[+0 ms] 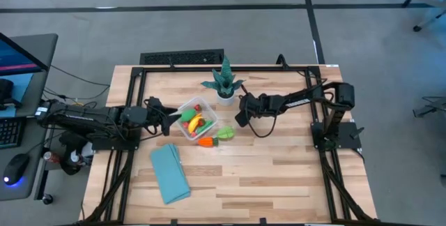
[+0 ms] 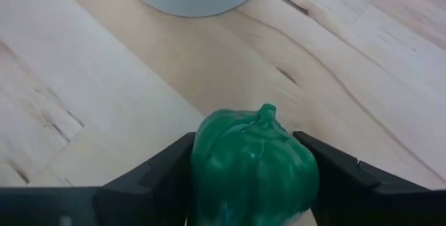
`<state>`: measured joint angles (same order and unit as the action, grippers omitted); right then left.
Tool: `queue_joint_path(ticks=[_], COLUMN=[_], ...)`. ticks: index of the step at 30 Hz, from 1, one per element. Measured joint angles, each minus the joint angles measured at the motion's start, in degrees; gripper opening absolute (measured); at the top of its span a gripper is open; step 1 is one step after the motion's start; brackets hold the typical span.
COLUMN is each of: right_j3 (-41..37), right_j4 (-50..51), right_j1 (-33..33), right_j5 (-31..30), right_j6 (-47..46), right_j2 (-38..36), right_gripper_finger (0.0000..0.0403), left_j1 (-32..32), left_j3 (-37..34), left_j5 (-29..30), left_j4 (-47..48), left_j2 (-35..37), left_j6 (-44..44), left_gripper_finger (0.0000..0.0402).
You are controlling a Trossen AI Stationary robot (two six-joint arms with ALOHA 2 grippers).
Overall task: Pick and placing Produce into tupperware
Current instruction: Put the green bell pepper into the transparent container
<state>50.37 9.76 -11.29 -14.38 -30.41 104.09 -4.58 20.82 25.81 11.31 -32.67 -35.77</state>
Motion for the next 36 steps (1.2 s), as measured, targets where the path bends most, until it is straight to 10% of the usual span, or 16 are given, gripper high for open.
queue_joint_path(ticks=[36], right_j3=[-0.1], right_j4=[3.7], right_j1=[0.7], right_j5=[12.4], right_j6=[-1.1], right_j2=[-3.7], right_gripper_finger=[0.0208], left_j1=[0.0], left_j3=[0.0], left_j5=[0.4], left_j4=[-0.6], left_j2=[0.0], left_j6=[-1.1], left_gripper_finger=[0.0178])
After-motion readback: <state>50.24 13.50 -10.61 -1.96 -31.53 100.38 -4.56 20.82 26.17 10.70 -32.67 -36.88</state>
